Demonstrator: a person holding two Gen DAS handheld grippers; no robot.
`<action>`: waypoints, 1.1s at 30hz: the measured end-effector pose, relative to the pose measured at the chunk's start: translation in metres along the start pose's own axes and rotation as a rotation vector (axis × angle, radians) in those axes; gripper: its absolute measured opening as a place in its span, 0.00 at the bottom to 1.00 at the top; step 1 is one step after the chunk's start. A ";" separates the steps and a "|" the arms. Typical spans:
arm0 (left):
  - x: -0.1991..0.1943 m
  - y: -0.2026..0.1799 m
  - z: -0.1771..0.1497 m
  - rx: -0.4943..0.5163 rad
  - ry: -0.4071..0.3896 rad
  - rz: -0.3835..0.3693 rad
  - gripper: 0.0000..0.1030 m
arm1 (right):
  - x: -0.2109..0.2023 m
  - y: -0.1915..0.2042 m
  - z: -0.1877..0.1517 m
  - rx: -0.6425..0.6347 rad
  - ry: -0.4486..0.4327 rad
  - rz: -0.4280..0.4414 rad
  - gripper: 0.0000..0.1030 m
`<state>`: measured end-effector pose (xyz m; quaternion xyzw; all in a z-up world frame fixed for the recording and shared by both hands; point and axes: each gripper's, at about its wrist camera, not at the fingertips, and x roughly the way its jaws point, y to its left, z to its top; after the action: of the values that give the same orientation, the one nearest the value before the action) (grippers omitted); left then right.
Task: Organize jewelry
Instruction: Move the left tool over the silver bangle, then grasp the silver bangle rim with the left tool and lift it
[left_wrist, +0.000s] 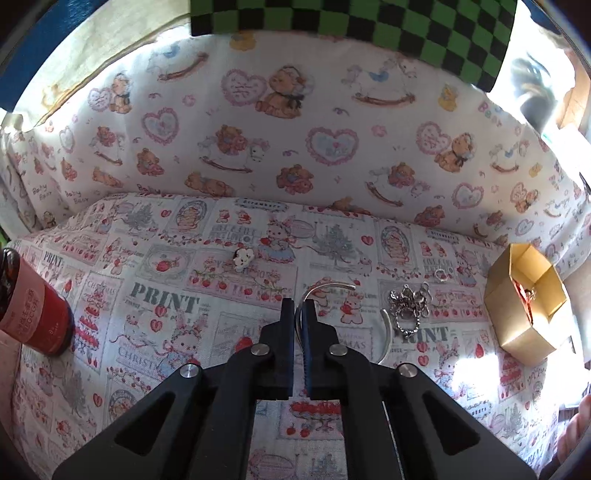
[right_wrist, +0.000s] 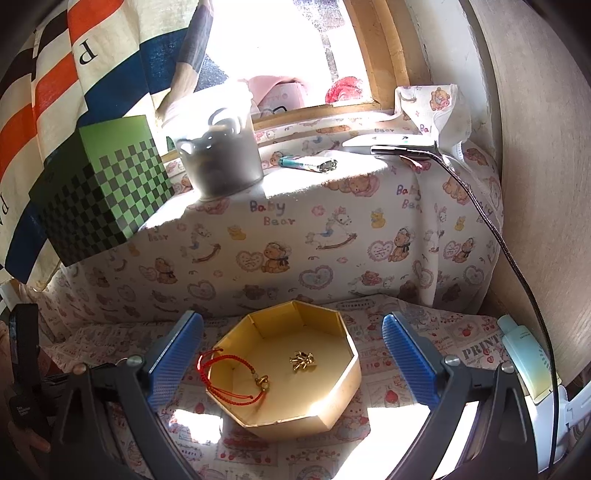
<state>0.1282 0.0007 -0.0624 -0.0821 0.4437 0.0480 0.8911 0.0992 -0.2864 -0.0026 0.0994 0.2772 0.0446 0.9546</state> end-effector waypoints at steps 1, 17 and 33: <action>-0.003 0.006 0.000 -0.042 -0.002 -0.005 0.03 | 0.000 0.000 0.000 0.002 -0.001 -0.002 0.95; -0.020 0.003 0.005 0.039 0.032 -0.123 0.44 | 0.002 0.001 0.000 -0.004 0.025 -0.026 0.95; 0.011 -0.035 -0.008 0.232 0.068 -0.023 0.71 | 0.010 -0.001 -0.002 -0.015 0.058 -0.086 0.95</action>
<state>0.1346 -0.0354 -0.0725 0.0149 0.4752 -0.0167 0.8796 0.1066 -0.2855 -0.0093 0.0788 0.3085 0.0085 0.9479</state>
